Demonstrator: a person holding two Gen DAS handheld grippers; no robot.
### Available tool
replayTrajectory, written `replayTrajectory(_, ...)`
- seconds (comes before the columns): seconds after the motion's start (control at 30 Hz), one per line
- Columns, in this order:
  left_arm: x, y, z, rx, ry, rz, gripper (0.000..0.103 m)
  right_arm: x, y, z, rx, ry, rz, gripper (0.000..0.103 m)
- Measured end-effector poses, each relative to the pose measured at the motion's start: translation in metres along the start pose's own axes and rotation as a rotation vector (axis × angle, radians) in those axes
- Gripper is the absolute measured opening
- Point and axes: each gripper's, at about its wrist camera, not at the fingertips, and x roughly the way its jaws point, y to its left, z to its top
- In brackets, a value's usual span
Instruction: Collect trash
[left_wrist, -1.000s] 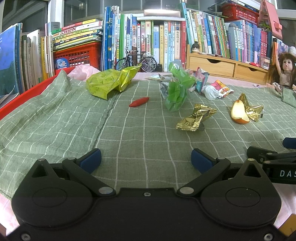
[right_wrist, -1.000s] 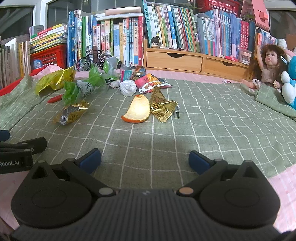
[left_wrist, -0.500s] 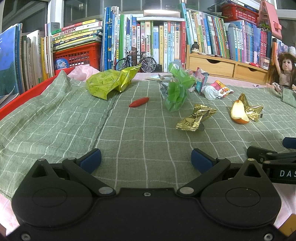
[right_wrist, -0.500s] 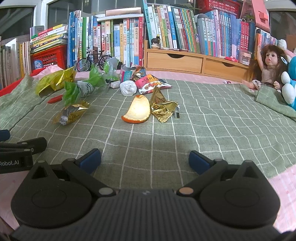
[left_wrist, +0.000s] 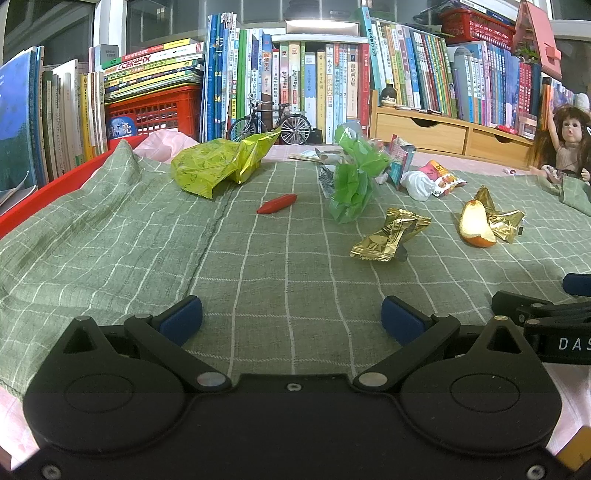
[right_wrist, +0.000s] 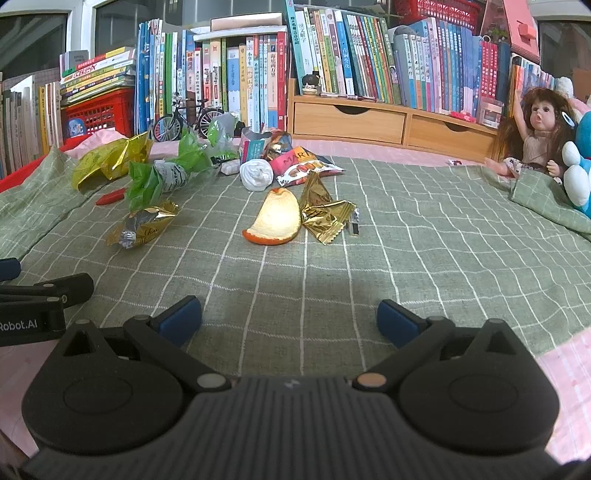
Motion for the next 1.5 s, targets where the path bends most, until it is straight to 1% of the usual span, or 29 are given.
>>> replayTrajectory(0.17, -0.002, -0.001, 0.001, 0.010, 0.011, -0.014, 0.103, 0.005, -0.002, 0.008, -0.022, 0.051, 0.028, 0.103)
replayTrajectory(0.3, -0.001, 0.005, 0.005, 0.036, 0.033, -0.062, 0.103, 0.009, -0.004, 0.017, -0.042, 0.112, 0.062, 0.103)
replayTrajectory(0.37, -0.002, 0.010, 0.010, 0.038, 0.043, -0.088, 0.103, 0.009, -0.007, 0.019, -0.038, 0.126, 0.087, 0.103)
replayTrajectory(0.43, -0.006, 0.019, 0.016, 0.032, 0.004, -0.097, 0.103, 0.009, -0.011, 0.022, -0.005, 0.122, 0.129, 0.103)
replayTrajectory(0.47, -0.008, 0.023, 0.019, 0.034, -0.014, -0.097, 0.103, 0.008, -0.015, 0.024, 0.035, 0.117, 0.165, 0.103)
replayTrajectory(0.57, -0.012, 0.036, 0.038, 0.071, -0.063, -0.096, 0.103, 0.011, -0.025, 0.033, 0.124, 0.095, 0.214, 0.103)
replayTrajectory(0.63, -0.012, 0.045, 0.055, 0.110, -0.105, -0.084, 0.103, 0.013, -0.031, 0.041, 0.144, 0.070, 0.204, 0.103)
replayTrajectory(0.67, -0.011, 0.050, 0.062, 0.131, -0.120, -0.078, 0.103, 0.015, -0.035, 0.047, 0.145, 0.049, 0.184, 0.103)
replayTrajectory(0.77, 0.002, 0.066, 0.087, 0.159, -0.129, -0.046, 0.103, 0.024, -0.049, 0.063, 0.144, 0.022, 0.114, 0.103)
replayTrajectory(0.83, 0.017, 0.078, 0.103, 0.133, -0.123, -0.024, 0.103, 0.036, -0.059, 0.072, 0.143, 0.031, 0.089, 0.097)
replayTrajectory(0.87, 0.026, 0.087, 0.110, 0.100, -0.117, -0.036, 0.103, 0.043, -0.064, 0.076, 0.142, 0.040, 0.089, 0.097)
replayTrajectory(0.9, 0.039, 0.098, 0.118, 0.054, -0.105, -0.081, 0.103, 0.049, -0.068, 0.078, 0.141, 0.048, 0.096, 0.097)
replayTrajectory(0.93, 0.055, 0.109, 0.125, 0.000, -0.075, -0.153, 0.103, 0.054, -0.071, 0.080, 0.142, 0.054, 0.103, 0.097)
replayTrajectory(0.97, 0.075, 0.120, 0.132, -0.061, -0.024, -0.215, 0.103, 0.061, -0.074, 0.081, 0.148, 0.063, 0.114, 0.096)
replayTrajectory(1.0, 0.093, 0.129, 0.136, -0.118, 0.031, -0.252, 0.103, 0.067, -0.076, 0.081, 0.156, 0.080, 0.132, 0.094)
replayTrajectory(1.03, 0.110, 0.137, 0.140, -0.164, 0.074, -0.274, 0.103, 0.071, -0.077, 0.082, 0.160, 0.093, 0.157, 0.094)
replayTrajectory(1.07, 0.124, 0.144, 0.144, -0.188, 0.101, -0.285, 0.103, 0.074, -0.077, 0.082, 0.160, 0.098, 0.175, 0.094)
replayTrajectory(1.1, 0.137, 0.148, 0.148, -0.197, 0.114, -0.283, 0.103, 0.075, -0.076, 0.081, 0.155, 0.099, 0.192, 0.094)
replayTrajectory(1.13, 0.147, 0.151, 0.150, -0.192, 0.117, -0.261, 0.103, 0.075, -0.074, 0.080, 0.146, 0.100, 0.198, 0.094)
replayTrajectory(1.2, 0.166, 0.152, 0.158, -0.140, 0.121, -0.177, 0.103, 0.075, -0.072, 0.080, 0.117, 0.100, 0.188, 0.094)
replayTrajectory(1.27, 0.180, 0.146, 0.160, -0.077, 0.136, -0.127, 0.103, 0.077, -0.071, 0.080, 0.097, 0.104, 0.176, 0.094)
replayTrajectory(1.33, 0.189, 0.140, 0.160, -0.038, 0.156, -0.126, 0.103, 0.079, -0.072, 0.080, 0.093, 0.108, 0.172, 0.095)
replayTrajectory(1.37, 0.193, 0.137, 0.159, -0.031, 0.163, -0.130, 0.103, 0.080, -0.072, 0.079, 0.093, 0.109, 0.175, 0.095)
replayTrajectory(1.4, 0.196, 0.132, 0.160, -0.035, 0.165, -0.130, 0.103, 0.080, -0.073, 0.079, 0.097, 0.109, 0.184, 0.098)
replayTrajectory(1.43, 0.198, 0.126, 0.158, -0.040, 0.168, -0.123, 0.103, 0.080, -0.073, 0.078, 0.102, 0.107, 0.196, 0.103)
replayTrajectory(1.5, 0.202, 0.116, 0.155, -0.031, 0.172, -0.093, 0.103, 0.081, -0.074, 0.078, 0.116, 0.096, 0.218, 0.103)
